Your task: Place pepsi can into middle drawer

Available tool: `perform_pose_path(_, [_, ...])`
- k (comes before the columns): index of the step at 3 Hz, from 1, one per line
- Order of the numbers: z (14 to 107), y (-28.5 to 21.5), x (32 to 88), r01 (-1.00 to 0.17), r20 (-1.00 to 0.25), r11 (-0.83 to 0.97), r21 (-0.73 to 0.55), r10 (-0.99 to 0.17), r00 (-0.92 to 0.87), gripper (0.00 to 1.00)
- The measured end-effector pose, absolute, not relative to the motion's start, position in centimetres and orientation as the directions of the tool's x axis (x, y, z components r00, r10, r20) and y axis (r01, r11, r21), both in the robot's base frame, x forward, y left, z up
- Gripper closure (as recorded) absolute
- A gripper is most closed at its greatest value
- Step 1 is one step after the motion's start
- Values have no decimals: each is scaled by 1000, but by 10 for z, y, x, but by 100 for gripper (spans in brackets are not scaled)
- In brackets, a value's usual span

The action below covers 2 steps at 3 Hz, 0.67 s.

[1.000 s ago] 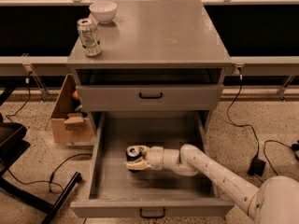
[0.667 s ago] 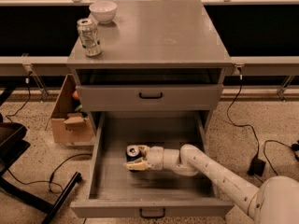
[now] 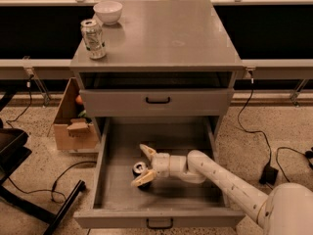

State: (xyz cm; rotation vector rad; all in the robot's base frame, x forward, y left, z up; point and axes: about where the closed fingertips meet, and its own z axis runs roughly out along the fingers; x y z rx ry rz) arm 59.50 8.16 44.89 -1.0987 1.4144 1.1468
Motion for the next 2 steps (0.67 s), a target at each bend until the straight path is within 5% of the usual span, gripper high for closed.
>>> perform_pose_path(2, [514, 55, 566, -992, -971, 97, 82, -215, -101, 0])
